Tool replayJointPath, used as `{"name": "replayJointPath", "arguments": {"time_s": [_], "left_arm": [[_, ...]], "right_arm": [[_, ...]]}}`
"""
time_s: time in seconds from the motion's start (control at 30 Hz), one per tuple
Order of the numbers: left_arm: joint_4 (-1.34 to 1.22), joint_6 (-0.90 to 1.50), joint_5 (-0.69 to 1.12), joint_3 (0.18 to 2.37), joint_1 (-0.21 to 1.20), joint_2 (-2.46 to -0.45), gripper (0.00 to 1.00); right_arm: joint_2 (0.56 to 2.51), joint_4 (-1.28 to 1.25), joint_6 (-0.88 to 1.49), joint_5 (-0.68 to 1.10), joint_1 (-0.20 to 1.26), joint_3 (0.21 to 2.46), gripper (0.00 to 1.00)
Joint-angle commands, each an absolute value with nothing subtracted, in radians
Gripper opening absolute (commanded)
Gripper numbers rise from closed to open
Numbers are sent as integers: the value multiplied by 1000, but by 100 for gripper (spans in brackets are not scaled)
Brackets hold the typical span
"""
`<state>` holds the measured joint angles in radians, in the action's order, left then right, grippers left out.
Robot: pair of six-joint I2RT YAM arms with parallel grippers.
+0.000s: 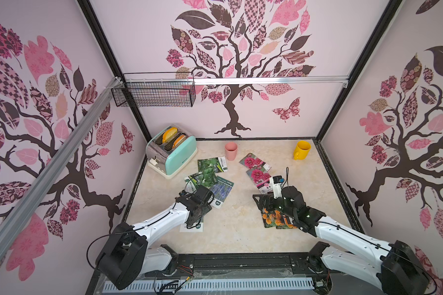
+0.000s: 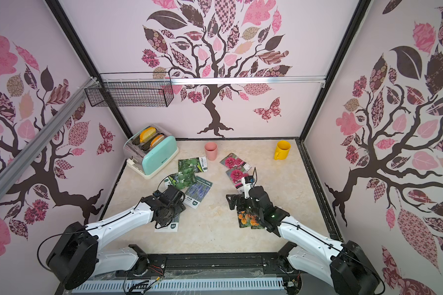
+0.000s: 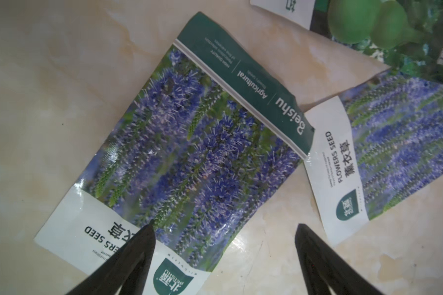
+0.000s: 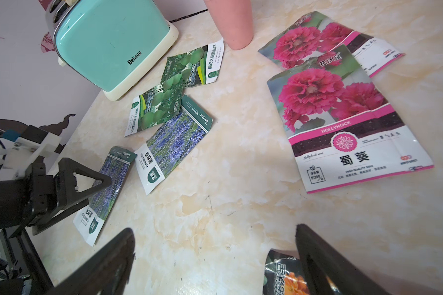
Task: Arrange the seed packets in a row
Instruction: Move the seed packets from the center of the board.
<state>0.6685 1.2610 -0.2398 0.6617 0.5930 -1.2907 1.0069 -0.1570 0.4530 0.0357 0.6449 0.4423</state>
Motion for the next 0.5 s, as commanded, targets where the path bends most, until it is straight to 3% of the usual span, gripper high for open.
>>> {"name": "replayJointPath", "arguments": {"time_s": [0.0, 0.47], "left_arm": [[627, 1292, -248, 636, 543, -1308, 87], [540, 972, -29, 554, 129, -1373, 85]], "right_arm": [[988, -137, 459, 40, 643, 445, 100], [1026, -194, 496, 104, 642, 425, 100]]}}
